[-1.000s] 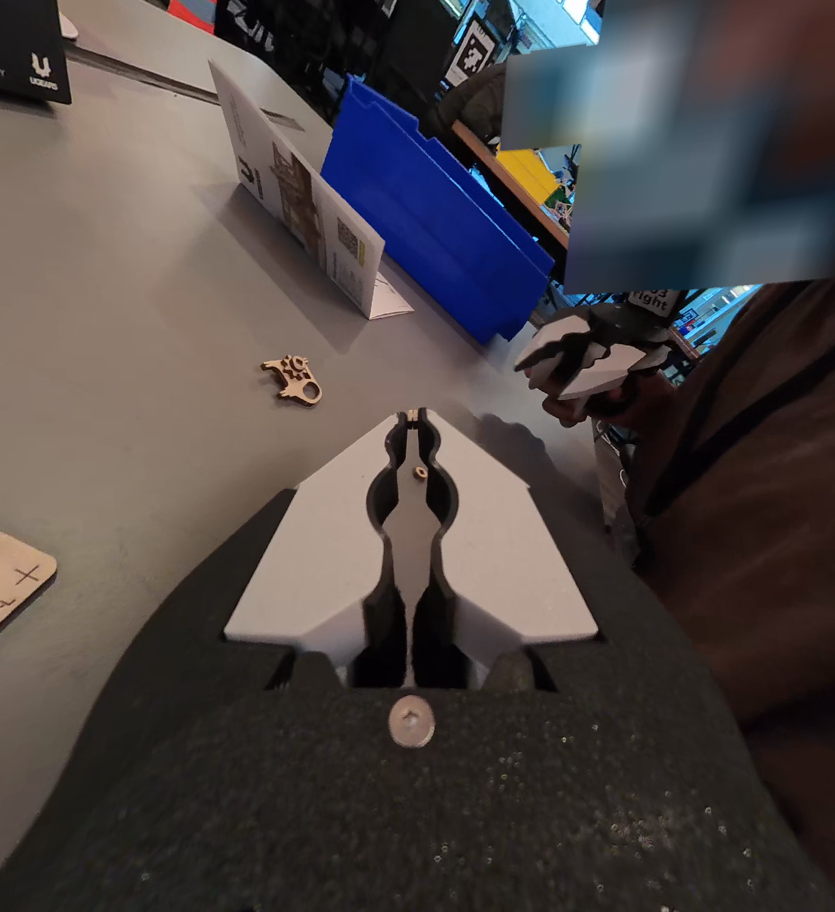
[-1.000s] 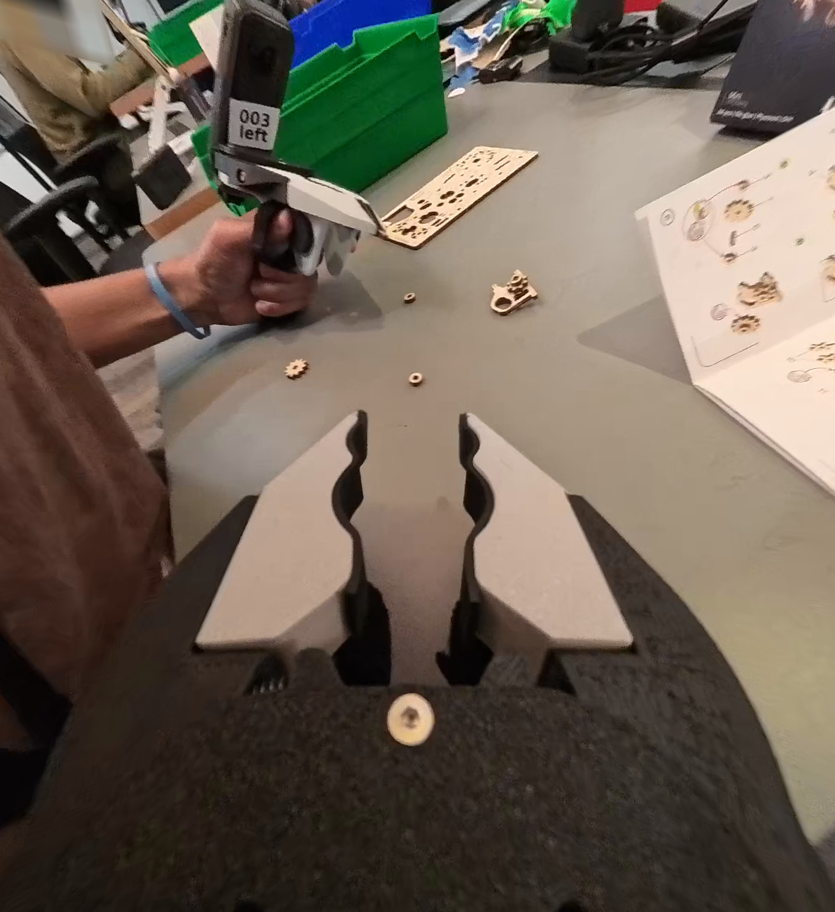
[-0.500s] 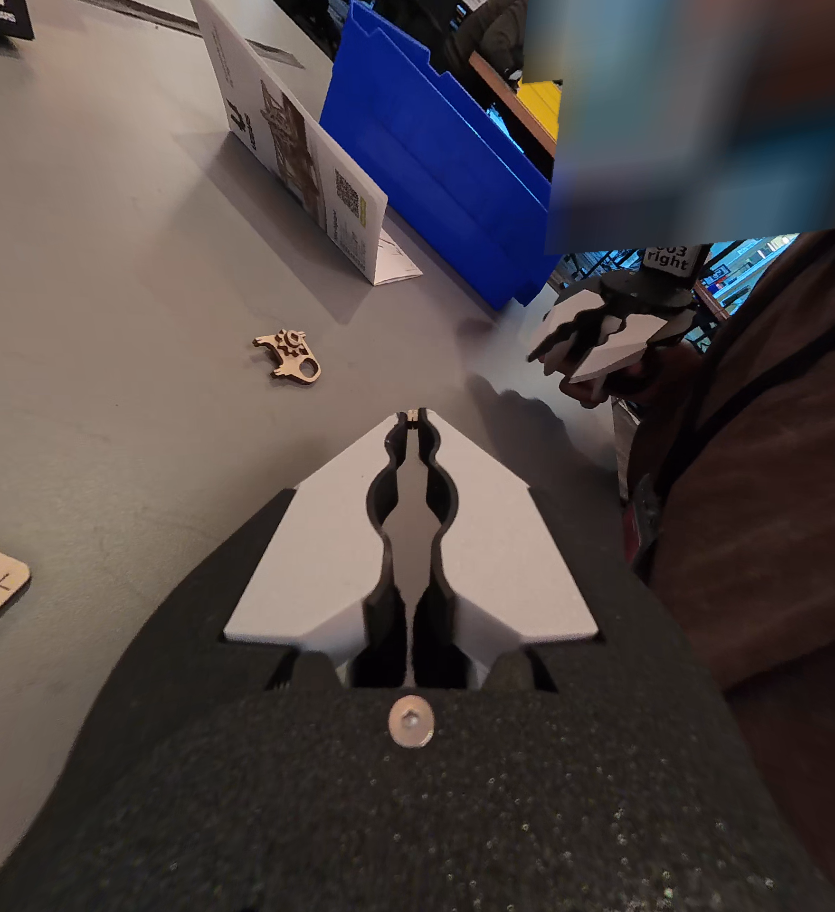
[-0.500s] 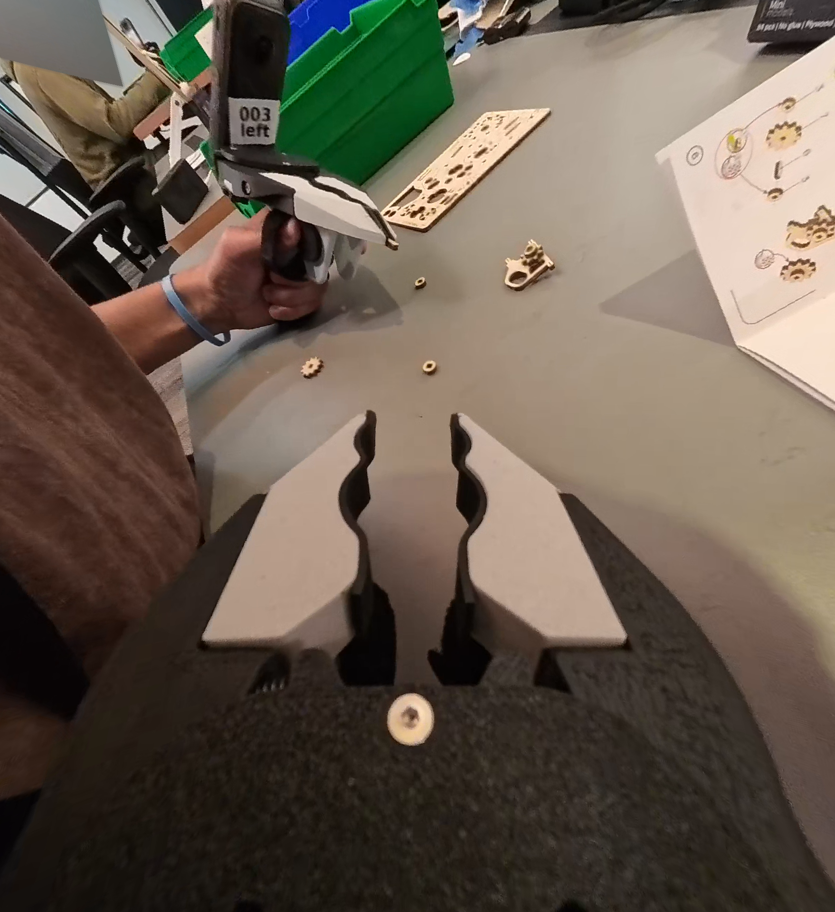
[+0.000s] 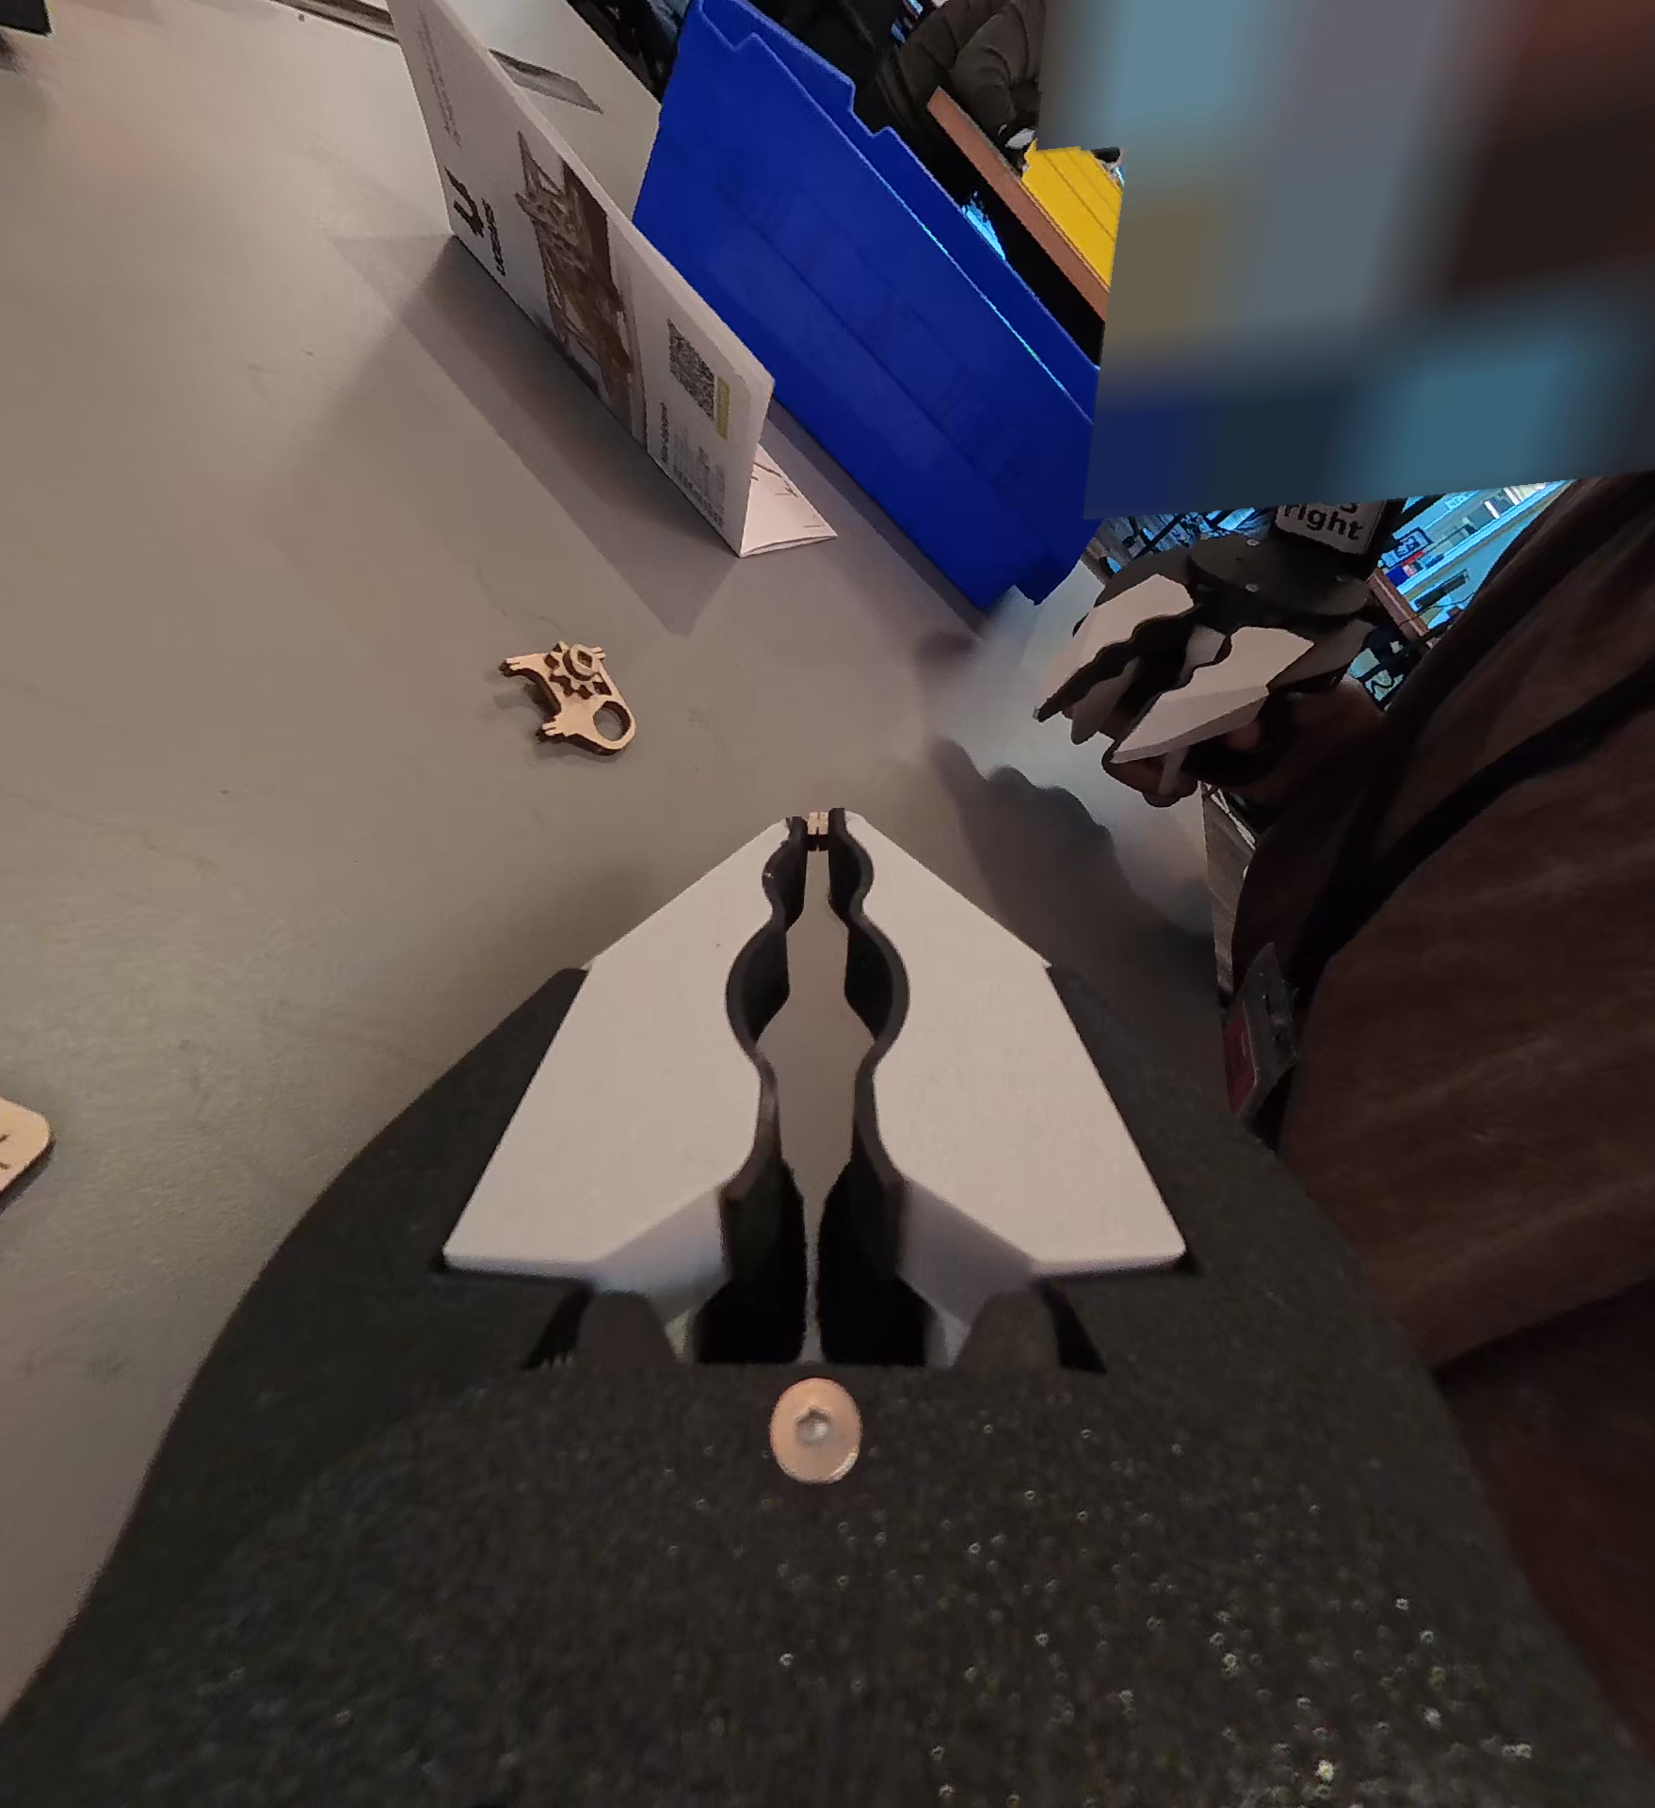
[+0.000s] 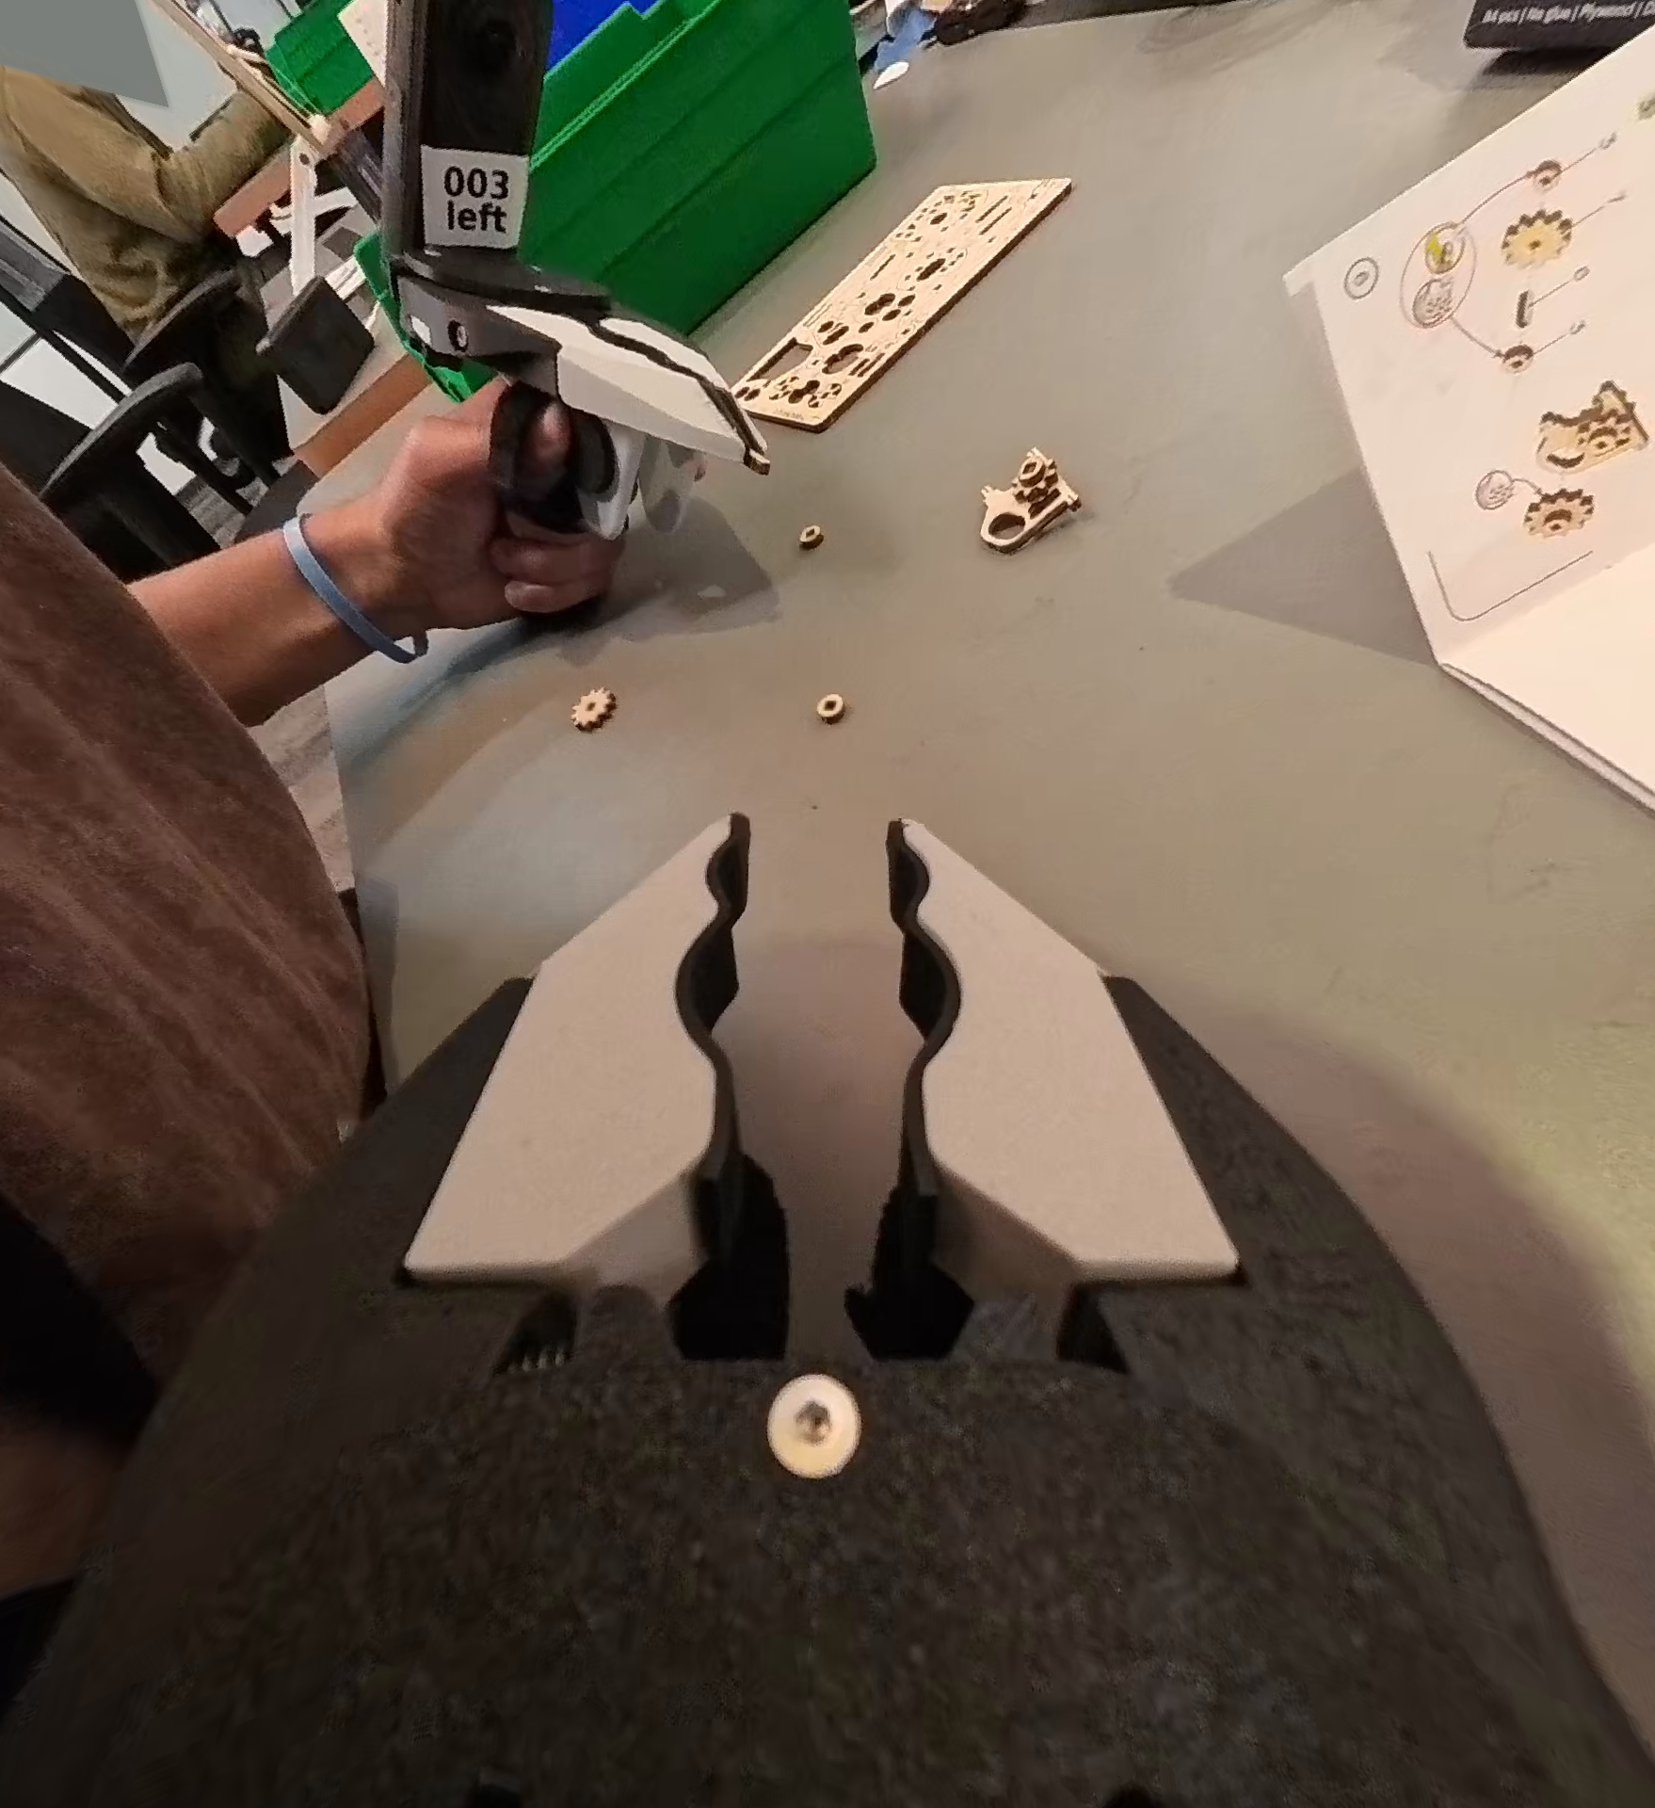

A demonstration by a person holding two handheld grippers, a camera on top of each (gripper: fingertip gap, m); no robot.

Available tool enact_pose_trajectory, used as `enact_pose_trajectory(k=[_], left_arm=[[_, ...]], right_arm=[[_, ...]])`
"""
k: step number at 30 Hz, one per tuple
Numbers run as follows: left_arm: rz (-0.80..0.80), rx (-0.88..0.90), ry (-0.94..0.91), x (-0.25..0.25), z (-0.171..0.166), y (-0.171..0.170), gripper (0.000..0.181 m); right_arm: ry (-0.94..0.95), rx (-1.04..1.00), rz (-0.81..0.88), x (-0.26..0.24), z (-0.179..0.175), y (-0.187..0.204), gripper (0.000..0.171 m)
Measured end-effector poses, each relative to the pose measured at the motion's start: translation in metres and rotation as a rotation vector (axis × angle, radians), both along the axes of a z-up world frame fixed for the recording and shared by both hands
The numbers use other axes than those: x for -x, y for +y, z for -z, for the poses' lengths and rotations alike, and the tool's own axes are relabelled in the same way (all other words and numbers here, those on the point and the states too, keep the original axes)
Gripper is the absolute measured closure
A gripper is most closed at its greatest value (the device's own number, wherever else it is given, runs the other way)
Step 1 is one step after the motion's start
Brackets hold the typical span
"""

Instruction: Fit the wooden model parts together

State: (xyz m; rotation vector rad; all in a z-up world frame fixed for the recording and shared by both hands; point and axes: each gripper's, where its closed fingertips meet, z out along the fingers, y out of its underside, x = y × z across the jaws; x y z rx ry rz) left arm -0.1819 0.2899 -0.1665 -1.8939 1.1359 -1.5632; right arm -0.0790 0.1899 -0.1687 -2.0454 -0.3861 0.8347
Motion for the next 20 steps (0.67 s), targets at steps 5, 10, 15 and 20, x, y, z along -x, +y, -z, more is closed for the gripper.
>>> enact_pose_trajectory(k=[5, 10, 15, 20], left_arm=[[-0.001, 0.007, -0.003, 0.0001, -0.0003, 0.0004, 0.179], [-0.001, 0.009, -0.005, 0.0003, -0.0005, 0.0004, 0.179], [0.001, 0.011, -0.006, 0.0002, -0.0006, 0.0001, 0.179], [0.001, 0.013, -0.005, 0.0002, -0.0004, 0.0002, 0.179]], right_arm=[[0.019, 0.011, 0.009, -0.0017, -0.0001, 0.0009, 0.144], [0.024, 0.017, 0.006, -0.0008, 0.0005, 0.0007, 0.145], [0.021, 0.017, 0.007, -0.0007, 0.0007, 0.0008, 0.145], [0.023, 0.021, 0.009, -0.0016, 0.0013, 0.0008, 0.145]])
